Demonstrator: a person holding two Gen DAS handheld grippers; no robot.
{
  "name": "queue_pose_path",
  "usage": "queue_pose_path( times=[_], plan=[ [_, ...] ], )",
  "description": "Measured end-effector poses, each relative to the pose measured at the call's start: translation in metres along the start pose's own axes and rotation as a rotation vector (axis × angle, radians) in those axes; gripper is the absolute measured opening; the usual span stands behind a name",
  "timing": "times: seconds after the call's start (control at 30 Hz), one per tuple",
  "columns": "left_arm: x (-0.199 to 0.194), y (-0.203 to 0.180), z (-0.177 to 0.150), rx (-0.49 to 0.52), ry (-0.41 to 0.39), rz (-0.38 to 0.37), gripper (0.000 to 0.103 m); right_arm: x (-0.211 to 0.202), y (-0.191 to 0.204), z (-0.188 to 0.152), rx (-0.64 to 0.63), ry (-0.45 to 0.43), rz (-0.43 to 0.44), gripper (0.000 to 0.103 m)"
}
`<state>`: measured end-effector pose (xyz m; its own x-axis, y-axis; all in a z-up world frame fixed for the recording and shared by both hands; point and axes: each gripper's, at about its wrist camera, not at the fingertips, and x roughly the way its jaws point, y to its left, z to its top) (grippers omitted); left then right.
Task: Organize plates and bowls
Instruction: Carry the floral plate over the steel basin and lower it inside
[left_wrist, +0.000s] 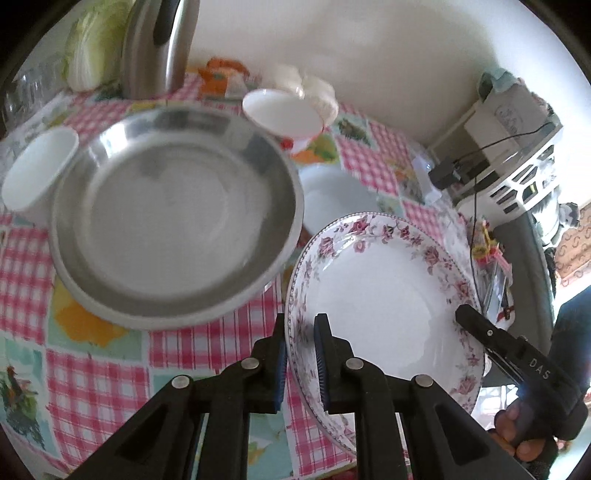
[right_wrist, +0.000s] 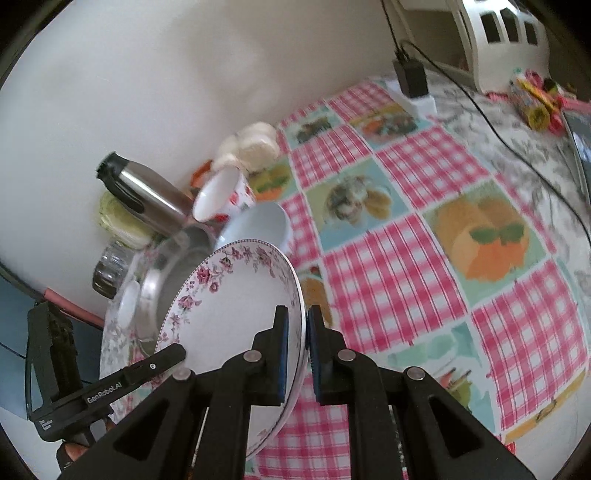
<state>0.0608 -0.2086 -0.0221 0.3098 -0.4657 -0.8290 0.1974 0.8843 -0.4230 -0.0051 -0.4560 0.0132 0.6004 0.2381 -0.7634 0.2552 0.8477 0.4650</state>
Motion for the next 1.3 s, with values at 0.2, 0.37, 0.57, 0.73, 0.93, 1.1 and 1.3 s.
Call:
queue_pose_path(
  times=[0.2, 0.37, 0.57, 0.73, 0.93, 1.1, 1.3],
  plan=[
    [-0.029, 0.001, 0.027, -0.009, -0.084, -0.023, 0.016, -0.013, 0.029, 0.029, -0.037, -0.064, 0.055, 0.011],
    [-0.045, 0.005, 0.057, -0.039, -0.151, -0.03, 0.016, -0.014, 0.055, 0.051, -0.065, -0.108, 0.099, 0.011],
    [-0.055, 0.025, 0.083, -0.074, -0.204, -0.036, 0.016, -0.001, 0.082, 0.07, -0.109, -0.127, 0.131, 0.011],
    [-0.061, 0.048, 0.094, -0.114, -0.23, -0.026, 0.016, 0.019, 0.098, 0.075, -0.142, -0.113, 0.155, 0.011],
    [-0.068, 0.08, 0.095, -0.184, -0.259, -0.016, 0.015, 0.052, 0.121, 0.07, -0.188, -0.061, 0.17, 0.011],
    [-0.07, 0.108, 0.094, -0.239, -0.262, -0.005, 0.015, 0.071, 0.137, 0.063, -0.208, -0.031, 0.176, 0.011],
    [-0.074, 0.137, 0.088, -0.297, -0.262, 0.012, 0.014, 0.094, 0.152, 0.053, -0.218, 0.015, 0.196, 0.011]
  ],
)
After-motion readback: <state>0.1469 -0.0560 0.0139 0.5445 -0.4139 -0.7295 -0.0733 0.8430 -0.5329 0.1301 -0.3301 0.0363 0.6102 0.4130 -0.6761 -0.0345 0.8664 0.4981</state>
